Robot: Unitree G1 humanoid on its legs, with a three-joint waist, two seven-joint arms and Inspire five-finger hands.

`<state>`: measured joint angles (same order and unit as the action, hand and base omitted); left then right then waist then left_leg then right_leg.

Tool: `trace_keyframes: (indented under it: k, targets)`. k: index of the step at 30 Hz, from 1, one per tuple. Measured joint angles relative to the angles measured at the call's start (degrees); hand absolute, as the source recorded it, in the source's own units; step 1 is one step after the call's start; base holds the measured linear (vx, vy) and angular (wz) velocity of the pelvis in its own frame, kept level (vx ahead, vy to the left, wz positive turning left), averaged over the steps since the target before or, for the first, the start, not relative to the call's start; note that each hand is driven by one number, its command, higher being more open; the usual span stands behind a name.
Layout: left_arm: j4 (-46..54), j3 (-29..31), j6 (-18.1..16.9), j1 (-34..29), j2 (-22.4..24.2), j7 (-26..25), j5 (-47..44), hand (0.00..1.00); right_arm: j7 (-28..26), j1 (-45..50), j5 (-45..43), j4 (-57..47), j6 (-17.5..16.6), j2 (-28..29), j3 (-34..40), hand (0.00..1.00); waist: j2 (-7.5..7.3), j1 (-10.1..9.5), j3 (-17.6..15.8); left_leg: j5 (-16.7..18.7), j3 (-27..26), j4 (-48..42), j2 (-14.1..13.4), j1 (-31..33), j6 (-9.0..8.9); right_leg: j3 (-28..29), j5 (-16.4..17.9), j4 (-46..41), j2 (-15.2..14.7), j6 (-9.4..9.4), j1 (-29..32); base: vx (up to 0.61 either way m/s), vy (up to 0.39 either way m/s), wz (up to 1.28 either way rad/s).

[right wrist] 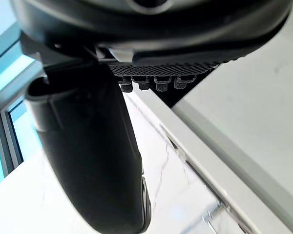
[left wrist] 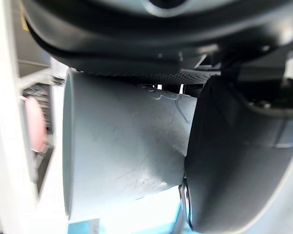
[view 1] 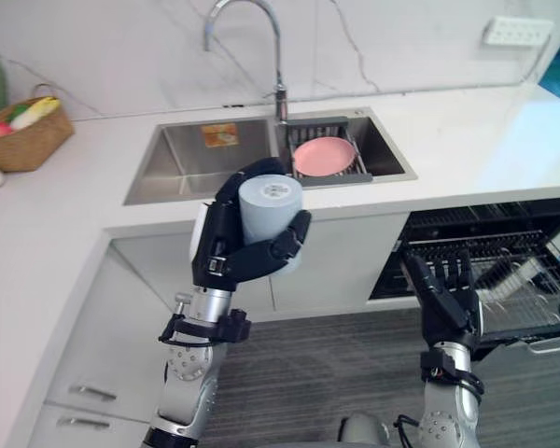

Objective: Walk over to the sink, pick up the cup, carry it to the dishwasher, place the cup inside the dishwasher, then close the dishwasher door

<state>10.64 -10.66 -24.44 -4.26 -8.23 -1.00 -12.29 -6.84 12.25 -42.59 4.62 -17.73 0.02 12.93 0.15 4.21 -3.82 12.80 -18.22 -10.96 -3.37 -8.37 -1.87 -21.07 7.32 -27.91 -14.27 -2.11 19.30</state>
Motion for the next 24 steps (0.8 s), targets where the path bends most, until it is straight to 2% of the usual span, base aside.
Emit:
trace_keyframes:
  k: [1, 2, 4, 5, 6, 8, 10, 12, 13, 14, 15, 16, 17, 19, 21, 23, 24]
  targets:
    - [-1.9, 0.3, 0.0, -0.3, 1.0, -0.5, 0.0, 0.0, -0.1, -1.1, 0.0, 0.8, 0.0, -2.0, 0.2, 1.0, 2.45, 0.72, -0.6, 1.5, 0.2, -0.3, -1.9, -0.6, -1.8, -0.2, -2.2, 2.0, 2.6, -0.17, -1.6, 0.36, -0.092, -0.78]
    - [-2.7, 0.0, 0.5, -0.4, 1.3, -1.4, 0.1, 0.0, -0.1, -3.5, 0.1, 2.2, 0.2, -3.9, 0.3, 1.0, 4.57, 0.33, -0.5, 2.2, 1.0, 1.3, -1.6, -0.3, -2.53, 1.8, -3.5, 5.7, 5.7, -0.6, -2.1, 0.3, -0.06, -0.83]
    - [-3.8, -1.0, 0.5, 0.5, 1.4, -1.6, 0.3, 0.0, -0.1, -5.0, 0.2, 2.5, 0.2, -4.3, 0.8, 1.0, 4.61, 0.74, -1.2, 2.1, 1.1, 4.4, -0.4, -0.4, -2.27, 3.2, -3.8, 6.8, 7.6, -0.76, -2.3, 0.2, -0.014, -0.84]
    - [-4.7, -1.0, 0.5, 1.3, 1.2, -1.5, 0.4, 0.0, -0.1, -5.3, 0.7, 2.6, 0.2, -4.0, 0.8, 1.0, 4.46, 0.83, -1.7, 0.7, 0.4, 5.8, -0.4, -1.4, -1.08, 3.7, -3.7, 6.0, 9.0, -0.9, -2.3, 0.17, -0.011, -0.76]
    - [-4.9, -0.9, 0.6, 1.4, 1.0, -1.6, 0.3, 0.0, -0.1, -5.4, 1.3, 2.5, 0.3, -3.8, 0.7, 1.0, 4.0, 0.93, -2.2, 0.5, 0.4, 5.8, -0.4, -2.1, -1.07, 3.7, -3.7, 5.2, 9.1, -1.01, -2.3, 0.09, -0.021, -0.66]
    - [-5.1, -1.0, 0.7, 2.5, 0.9, -1.1, 0.2, 0.0, -0.3, -4.1, 1.9, 0.4, 0.2, -3.8, 1.3, 1.0, 3.46, 1.89, -3.0, 0.5, 0.7, 3.5, 0.3, -2.4, -0.98, 2.0, -2.6, 2.8, 7.5, -2.03, -2.3, 0.05, -0.019, -0.29]
    - [-5.1, -1.1, 0.7, 4.0, 0.9, -0.7, 0.3, 0.0, -0.3, -3.7, 1.9, 0.1, 0.2, -3.8, 2.6, 1.0, 3.17, 2.1, -3.4, 1.6, 1.2, 1.1, 1.1, -1.9, -0.03, 1.6, -0.5, 1.2, 5.9, -1.36, -2.3, 0.02, 0.012, -0.01]
    - [-4.9, -1.2, 0.5, 5.7, 1.2, -0.6, 0.6, 0.0, -0.2, -3.4, 1.8, -0.1, 0.2, -4.1, 3.9, 1.0, 4.4, 2.98, -4.1, 7.2, 1.9, -1.9, 0.2, -1.2, -0.17, 0.6, 3.9, -4.1, 5.0, -0.43, -1.0, -0.01, 0.007, 0.13]
    - [-4.9, -1.3, 0.5, 5.5, 1.3, -0.7, 0.7, 0.0, -0.2, -3.1, 1.8, -0.3, 0.3, -4.2, 3.9, 1.0, 4.48, 2.96, -4.1, 8.7, 1.6, -3.0, 0.0, -1.1, 0.23, 0.8, 5.1, -5.9, 4.8, -0.3, -0.6, 0.02, -0.052, 0.0]
    - [-4.9, -2.2, 0.2, 4.3, 1.6, -1.4, 1.3, 0.0, -0.3, -1.7, 1.8, -1.3, 0.3, -4.8, 3.9, 1.0, 5.86, 2.66, -3.2, 10.2, 0.7, -3.7, -0.9, -1.8, -1.33, 0.6, 7.6, -8.4, 5.1, -0.87, -0.8, 0.16, -0.077, -0.15]
    - [-4.9, -2.7, 0.0, 3.5, 1.4, -1.8, 1.7, 0.0, -0.6, -1.6, 1.8, -1.9, 0.0, -5.3, 4.0, 1.0, 6.58, 2.69, -3.2, 11.4, 0.3, -12.3, -2.6, 0.3, -2.72, 0.5, 10.4, -8.6, 5.6, -0.91, -1.8, 0.23, -0.076, -0.09]
    - [-4.9, -3.3, 0.0, 3.4, 1.5, -2.1, 2.0, 0.0, -0.6, -1.7, 1.8, -1.9, 0.0, -5.4, 4.6, 1.0, 7.15, 2.9, -3.1, 11.2, 0.7, -19.9, -4.1, 3.3, -2.74, 0.6, 10.8, -8.6, 6.0, -1.42, -2.5, 0.27, -0.097, -0.13]
    - [-5.1, -4.3, 0.1, 2.7, 1.8, -2.5, 2.3, 0.0, -0.7, -1.6, 1.8, -2.1, 0.1, -5.9, 4.5, 1.0, 6.6, 2.38, -3.7, 8.8, 3.5, -35.0, -6.6, 9.9, -2.6, 0.9, 11.2, -7.8, 7.1, -2.29, -4.4, 0.2, -0.101, -0.25]
    - [-5.6, -5.9, 0.1, 1.6, 2.4, -2.8, 2.3, 0.0, -0.9, -1.5, 1.4, -4.1, 0.0, -6.2, 4.7, 1.0, 6.94, 0.86, -4.4, 8.9, 8.8, -44.5, -6.2, 14.8, -3.4, 2.6, 11.1, -5.8, 9.4, -2.11, -8.8, 0.27, -0.087, -0.66]
    - [-6.0, -6.9, -0.1, 0.7, 2.6, -2.9, 2.4, 0.0, -2.1, -1.6, 1.2, -7.1, -0.3, -6.1, 4.4, 1.0, 6.94, 0.42, -4.4, 9.5, 10.6, -42.5, -4.0, 18.0, -2.82, 4.9, 11.0, -2.8, 10.7, -2.04, -12.6, 0.31, -0.023, -0.8]
    - [-5.0, -7.0, -1.1, 0.3, 2.8, -4.2, 4.4, 0.0, -3.4, -1.5, 1.2, -12.9, -1.8, -6.3, 2.5, 1.0, 6.9, -1.26, -4.4, 9.5, 10.4, -33.3, -1.3, 21.1, -2.6, 9.7, 11.0, -0.6, 11.2, -1.81, -14.7, 0.34, 0.046, -1.04]
    - [-4.2, -6.9, -1.1, 0.3, 2.8, -4.8, 4.6, 0.0, -3.7, -1.5, 1.2, -14.3, -2.1, -6.5, 1.7, 1.0, 6.88, -1.7, -4.4, 9.4, 10.2, -31.5, -1.0, 22.0, -2.61, 11.0, 11.0, -0.3, 11.4, -1.74, -15.0, 0.3, 0.093, -1.03]
